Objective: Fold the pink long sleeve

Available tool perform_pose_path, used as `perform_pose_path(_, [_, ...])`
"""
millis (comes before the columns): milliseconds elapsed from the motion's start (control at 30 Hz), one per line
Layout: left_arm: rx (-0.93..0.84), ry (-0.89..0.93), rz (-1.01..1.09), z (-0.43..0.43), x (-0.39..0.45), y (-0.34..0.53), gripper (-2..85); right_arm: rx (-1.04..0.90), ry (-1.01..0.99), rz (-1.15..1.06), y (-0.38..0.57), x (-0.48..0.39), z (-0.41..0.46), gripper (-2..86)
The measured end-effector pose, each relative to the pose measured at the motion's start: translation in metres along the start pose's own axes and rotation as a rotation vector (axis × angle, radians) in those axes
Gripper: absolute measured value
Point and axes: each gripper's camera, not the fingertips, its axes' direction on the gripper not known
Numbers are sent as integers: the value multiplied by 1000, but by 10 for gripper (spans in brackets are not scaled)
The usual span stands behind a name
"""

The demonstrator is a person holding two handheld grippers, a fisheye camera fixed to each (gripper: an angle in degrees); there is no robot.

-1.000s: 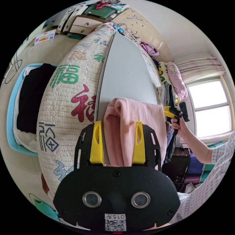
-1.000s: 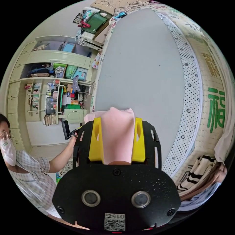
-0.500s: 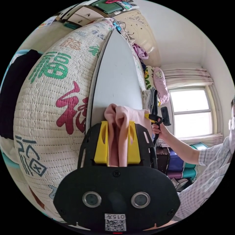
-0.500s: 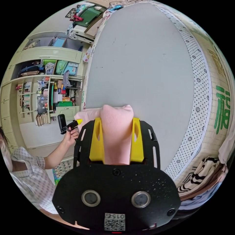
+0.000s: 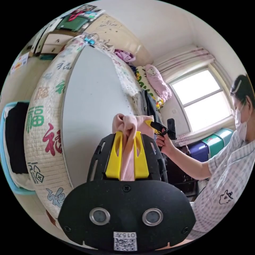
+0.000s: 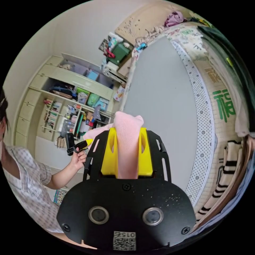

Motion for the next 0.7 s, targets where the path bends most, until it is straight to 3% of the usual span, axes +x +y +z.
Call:
perform_pose_path(367, [90,291,236,12,155,-12,62,476,-102,-163,133,-98,-214,115])
perform_pose_path(700, [-140,610,451,87,277,-25,62,651,8,-215,244,-166,-373,114])
